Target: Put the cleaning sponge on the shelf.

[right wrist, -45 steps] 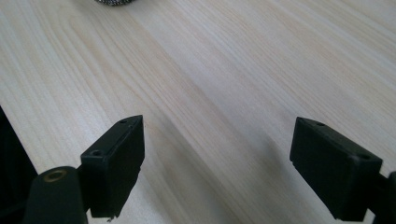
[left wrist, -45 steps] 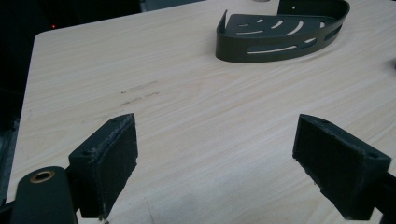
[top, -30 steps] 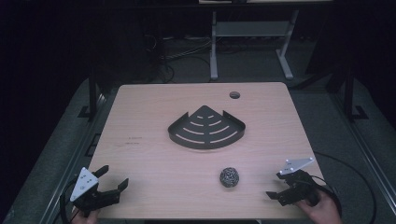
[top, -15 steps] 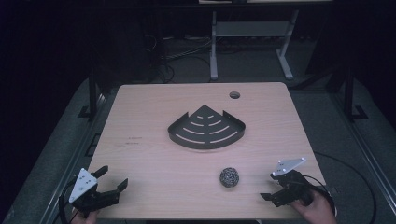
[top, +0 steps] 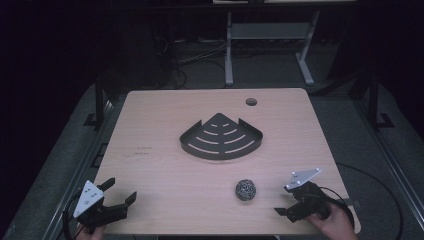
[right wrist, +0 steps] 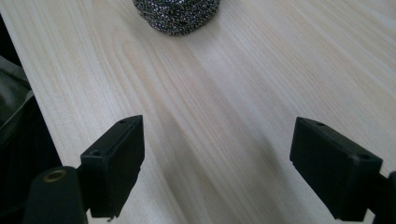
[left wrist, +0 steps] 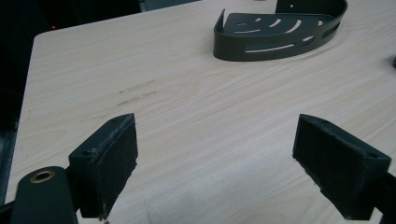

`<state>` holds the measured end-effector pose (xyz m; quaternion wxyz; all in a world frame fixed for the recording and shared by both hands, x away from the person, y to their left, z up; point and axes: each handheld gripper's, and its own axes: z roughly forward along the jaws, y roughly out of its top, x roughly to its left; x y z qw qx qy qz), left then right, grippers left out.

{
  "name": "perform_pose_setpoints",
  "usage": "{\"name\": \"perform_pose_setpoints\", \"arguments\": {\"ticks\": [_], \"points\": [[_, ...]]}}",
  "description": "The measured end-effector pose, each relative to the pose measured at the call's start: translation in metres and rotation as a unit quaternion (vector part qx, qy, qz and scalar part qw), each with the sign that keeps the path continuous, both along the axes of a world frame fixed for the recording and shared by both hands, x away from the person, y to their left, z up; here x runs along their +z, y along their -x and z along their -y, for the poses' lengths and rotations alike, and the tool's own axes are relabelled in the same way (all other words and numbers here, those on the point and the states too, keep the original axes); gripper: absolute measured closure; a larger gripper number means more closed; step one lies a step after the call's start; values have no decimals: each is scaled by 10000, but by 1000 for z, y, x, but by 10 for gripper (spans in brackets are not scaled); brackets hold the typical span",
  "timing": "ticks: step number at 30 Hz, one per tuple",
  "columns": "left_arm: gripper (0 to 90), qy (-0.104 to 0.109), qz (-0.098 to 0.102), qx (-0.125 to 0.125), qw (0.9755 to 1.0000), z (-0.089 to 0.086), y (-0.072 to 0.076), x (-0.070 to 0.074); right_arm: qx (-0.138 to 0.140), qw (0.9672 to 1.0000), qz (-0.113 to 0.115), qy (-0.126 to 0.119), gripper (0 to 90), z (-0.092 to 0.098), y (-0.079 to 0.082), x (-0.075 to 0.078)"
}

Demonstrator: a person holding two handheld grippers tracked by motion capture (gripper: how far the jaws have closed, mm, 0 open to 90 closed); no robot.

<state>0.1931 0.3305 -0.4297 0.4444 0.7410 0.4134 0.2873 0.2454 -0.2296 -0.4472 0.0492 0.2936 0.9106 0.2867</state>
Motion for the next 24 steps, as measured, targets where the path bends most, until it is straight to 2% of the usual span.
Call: {"name": "perform_pose_setpoints", "arguments": {"ticks": [15,24], "points": [[132,-29,26,6,10000,1,1,1,263,9996,8,97,173,-14,-2,8],[133,-41,31,-9,10000,2,1,1,515,9985,80,147,173,-33,-9,14]]}}
